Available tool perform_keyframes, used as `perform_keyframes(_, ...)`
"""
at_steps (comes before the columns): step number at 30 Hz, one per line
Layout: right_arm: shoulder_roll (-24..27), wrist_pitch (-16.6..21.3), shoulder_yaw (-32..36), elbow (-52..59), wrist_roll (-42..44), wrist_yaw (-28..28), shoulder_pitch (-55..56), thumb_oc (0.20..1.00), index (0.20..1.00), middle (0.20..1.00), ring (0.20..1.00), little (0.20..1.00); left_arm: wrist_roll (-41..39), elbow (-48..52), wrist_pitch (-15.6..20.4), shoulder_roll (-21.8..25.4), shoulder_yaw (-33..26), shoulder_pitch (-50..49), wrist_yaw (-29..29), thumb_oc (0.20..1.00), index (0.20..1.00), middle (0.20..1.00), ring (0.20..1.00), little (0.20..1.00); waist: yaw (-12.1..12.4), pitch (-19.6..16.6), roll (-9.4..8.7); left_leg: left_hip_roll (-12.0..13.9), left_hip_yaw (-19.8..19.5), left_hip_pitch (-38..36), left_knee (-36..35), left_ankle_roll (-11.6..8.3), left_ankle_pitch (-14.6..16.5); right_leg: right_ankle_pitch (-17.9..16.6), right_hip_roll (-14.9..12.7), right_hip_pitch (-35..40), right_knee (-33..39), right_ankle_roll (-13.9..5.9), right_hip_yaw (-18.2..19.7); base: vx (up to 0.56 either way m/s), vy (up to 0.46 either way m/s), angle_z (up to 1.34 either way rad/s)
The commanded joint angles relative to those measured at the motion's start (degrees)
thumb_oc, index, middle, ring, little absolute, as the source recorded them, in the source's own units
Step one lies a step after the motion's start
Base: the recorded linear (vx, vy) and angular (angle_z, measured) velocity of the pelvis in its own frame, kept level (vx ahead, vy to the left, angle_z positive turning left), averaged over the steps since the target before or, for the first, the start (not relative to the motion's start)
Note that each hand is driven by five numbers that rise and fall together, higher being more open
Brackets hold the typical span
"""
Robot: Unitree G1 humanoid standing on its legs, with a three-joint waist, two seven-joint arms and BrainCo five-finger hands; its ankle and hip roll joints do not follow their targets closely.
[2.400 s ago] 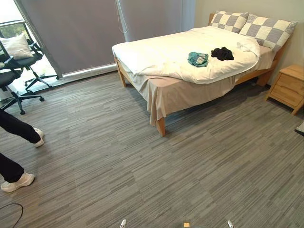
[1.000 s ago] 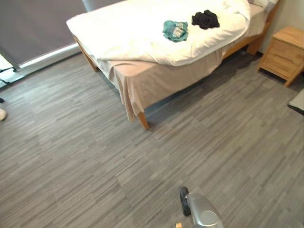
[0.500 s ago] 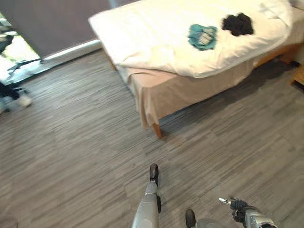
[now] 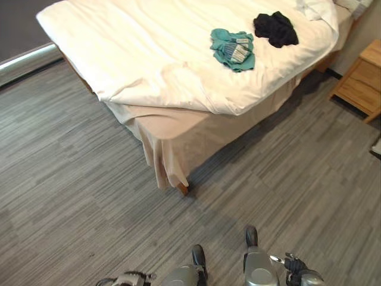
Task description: Tidy up the quilt and then pick up the clothes from the bed and put them into the laundry hamper.
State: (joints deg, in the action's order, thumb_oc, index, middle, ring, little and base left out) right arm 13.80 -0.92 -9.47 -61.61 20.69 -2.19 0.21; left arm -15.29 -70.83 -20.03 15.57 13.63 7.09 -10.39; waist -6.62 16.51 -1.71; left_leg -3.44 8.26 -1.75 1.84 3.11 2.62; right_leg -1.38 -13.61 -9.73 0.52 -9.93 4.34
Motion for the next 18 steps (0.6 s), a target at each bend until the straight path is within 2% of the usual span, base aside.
perform_keyframes(1, -0.93, 1.58, -0.30, -0.27, 0.23, 1.63, -0.16, 1.000, 1.000, 1.000, 1.000, 1.000, -2.72, -0.15, -1.99, -0.65, 0.90, -2.00, -2.43, 1.000, 1.000, 1.000, 1.000, 1.000, -3.23, 0.96, 0.48, 7.31, -4.90, -0.03, 8.49, -0.87, 7.16, -8.01, 2.56, -2.98, -0.19, -1.34, 6.32, 0.42, -0.396, 0.76)
perform_keyframes(2, -1.02, 1.92, -0.29, -0.39, 0.22, 1.64, -0.06, 1.000, 1.000, 1.000, 1.000, 1.000, -2.74, -0.26, -2.00, -0.68, 0.89, -2.06, -2.56, 1.000, 1.000, 1.000, 1.000, 1.000, -3.49, 1.06, 0.50, 7.54, -5.28, -0.15, 8.94, -0.88, 7.58, -7.87, 2.73, -3.09, -0.32, -1.39, 6.97, 0.74, -0.799, 1.20)
perform_keyframes(3, -1.07, -0.81, -0.43, 0.69, 0.64, 1.71, -0.01, 1.000, 1.000, 1.000, 1.000, 1.000, -1.65, 0.52, -2.19, -0.55, 1.28, -3.44, -5.51, 1.000, 1.000, 1.000, 1.000, 1.000, -4.16, 1.22, 0.37, 10.07, -5.56, -1.46, 10.79, -1.25, 10.13, -4.79, 3.38, -3.17, -4.73, -1.10, 7.65, 0.58, -0.696, 1.28)
perform_keyframes(5, -0.91, -3.50, -0.19, 1.15, -1.46, 1.30, -0.49, 1.000, 1.000, 1.000, 1.000, 1.000, -2.82, 0.49, -2.15, -1.11, 0.83, -4.26, -7.32, 1.000, 1.000, 1.000, 1.000, 1.000, -3.78, 0.43, 0.60, 11.80, -6.60, -2.57, 11.00, -2.81, 10.27, -4.00, 3.94, -3.15, -7.17, -0.92, 6.31, 0.46, -0.610, 1.19)
perform_keyframes(6, 0.11, -0.39, -0.66, 0.60, -9.15, 0.72, -0.73, 1.000, 1.000, 1.000, 1.000, 1.000, -0.56, 0.89, -1.72, -2.09, 0.34, -5.19, -5.71, 1.000, 1.000, 1.000, 1.000, 1.000, -3.64, -0.20, 0.77, 14.19, -5.64, -3.68, 11.68, -3.27, 10.37, -2.32, 4.29, -3.15, -10.06, 0.70, 3.89, 0.33, -0.438, 0.89)
perform_keyframes(7, 0.30, 0.88, -0.81, 0.47, -9.17, 0.53, -0.68, 1.000, 1.000, 1.000, 1.000, 1.000, 0.30, 0.89, -1.71, -2.37, 0.23, -5.29, -5.29, 1.000, 1.000, 1.000, 1.000, 1.000, -3.81, -0.25, 0.85, 14.81, -4.74, -3.87, 11.94, -3.31, 10.49, -2.06, 4.25, -3.16, -10.33, 1.16, 3.06, 0.31, -0.476, 0.72)
perform_keyframes(8, 0.74, 1.93, -0.63, 1.52, -5.13, 0.97, -0.42, 1.000, 1.000, 1.000, 1.000, 1.000, 2.32, 0.87, -1.18, -3.31, 0.40, -5.34, -6.41, 1.000, 1.000, 1.000, 1.000, 1.000, -4.62, -0.29, 0.90, 18.05, -1.37, -3.24, 13.36, -3.77, 8.51, -1.35, 3.94, -2.99, -10.65, 2.28, 1.05, 0.14, -0.441, 0.69)
perform_keyframes(9, 1.41, 0.98, 0.38, 4.93, 1.32, 1.80, 0.38, 1.000, 1.000, 1.000, 1.000, 1.000, 2.52, 1.33, -0.03, -3.67, 1.36, -5.22, -10.65, 1.000, 1.000, 1.000, 1.000, 1.000, -6.24, -0.46, 0.91, 22.80, 4.89, -2.69, 15.81, -5.07, 3.02, -0.83, 3.34, -2.58, -10.50, 3.55, -2.58, 0.15, -0.388, 1.14)
perform_keyframes(10, 1.61, 0.70, 0.58, 5.59, 1.99, 1.67, 0.55, 1.000, 1.000, 1.000, 1.000, 1.000, 2.70, 1.51, 0.22, -3.60, 1.45, -5.27, -10.96, 1.000, 1.000, 1.000, 1.000, 1.000, -6.47, -0.38, 1.35, 23.30, 5.35, -3.12, 16.70, -5.59, 3.58, 0.12, 3.41, -1.90, -10.59, 3.39, -3.43, 0.06, -0.425, 1.88)
perform_keyframes(11, 2.74, -1.36, 1.00, 8.40, 2.24, 1.38, 0.56, 1.000, 1.000, 1.000, 1.000, 1.000, 3.58, 2.87, -0.64, -2.98, 1.53, -5.28, -9.55, 1.000, 1.000, 1.000, 1.000, 1.000, -6.73, -0.38, 1.24, 22.93, 7.52, -0.93, 19.76, -5.98, 1.38, -0.26, 3.39, -1.82, -9.66, 4.96, -6.28, 0.02, -0.227, 1.70)
perform_keyframes(12, 3.03, -1.45, 0.96, 8.35, 2.38, 1.48, 0.40, 1.000, 1.000, 1.000, 1.000, 1.000, 3.50, 2.97, -0.49, -3.04, 1.64, -5.38, -9.51, 1.000, 1.000, 1.000, 1.000, 1.000, -6.54, -0.29, 1.36, 21.90, 7.30, -0.17, 20.20, -5.86, 1.71, -0.13, 3.61, -1.81, -9.61, 5.16, -6.57, -0.04, -0.307, 1.21)
perform_keyframes(13, 3.94, -2.53, 1.14, 7.65, 2.23, 2.42, -0.25, 1.000, 1.000, 1.000, 1.000, 1.000, 2.24, 3.22, 0.90, -3.37, 1.84, -6.00, -11.09, 1.000, 1.000, 1.000, 1.000, 1.000, -5.64, 0.41, 1.91, 18.29, 6.05, 2.89, 21.32, -5.57, 2.18, 0.20, 4.62, -1.67, -9.26, 5.80, -7.32, -0.02, -0.096, 0.55)
perform_keyframes(14, 4.04, -2.53, 1.18, 7.42, 2.21, 2.44, -0.41, 1.000, 1.000, 1.000, 1.000, 1.000, 2.20, 3.19, 1.43, -3.42, 1.73, -6.13, -11.25, 1.000, 1.000, 1.000, 1.000, 1.000, -5.50, 0.60, 2.11, 17.69, 5.84, 3.31, 20.98, -5.55, 2.14, 0.29, 4.83, -1.70, -9.24, 5.86, -7.55, -0.03, -0.031, 0.36)
perform_keyframes(15, 4.39, -2.61, 1.55, 6.09, 1.07, 2.69, -1.19, 1.000, 1.000, 1.000, 1.000, 1.000, 1.49, 3.06, 4.10, -3.59, 0.81, -6.84, -11.75, 1.000, 1.000, 1.000, 1.000, 1.000, -4.75, 1.21, 3.22, 14.88, 6.00, 3.30, 14.08, -5.35, 1.85, 0.80, 5.63, -1.66, -9.03, 5.63, -8.82, -0.02, 0.071, 0.27)
perform_keyframes(17, 4.43, -2.16, 1.88, 4.93, 0.71, 3.28, -1.22, 1.000, 1.000, 1.000, 1.000, 1.000, 1.62, 2.83, 5.84, -3.72, 0.38, -7.10, -11.72, 1.000, 1.000, 1.000, 1.000, 1.000, -4.34, 1.23, 4.01, 13.66, 6.10, 2.83, 7.20, -5.45, 0.55, 1.05, 5.97, -1.27, -8.61, 5.22, -9.53, 0.01, 0.116, 0.15)
perform_keyframes(18, 4.56, -0.91, 2.06, 3.63, 1.04, 3.92, -0.94, 1.000, 1.000, 1.000, 1.000, 1.000, 2.05, 2.71, 8.59, -3.82, 0.12, -6.78, -12.14, 1.000, 1.000, 1.000, 1.000, 1.000, -3.56, 1.36, 4.74, 13.13, 5.04, 4.88, 3.25, -6.20, -3.53, 1.28, 6.96, -0.35, -7.15, 5.39, -9.53, 0.02, 0.089, 0.19)
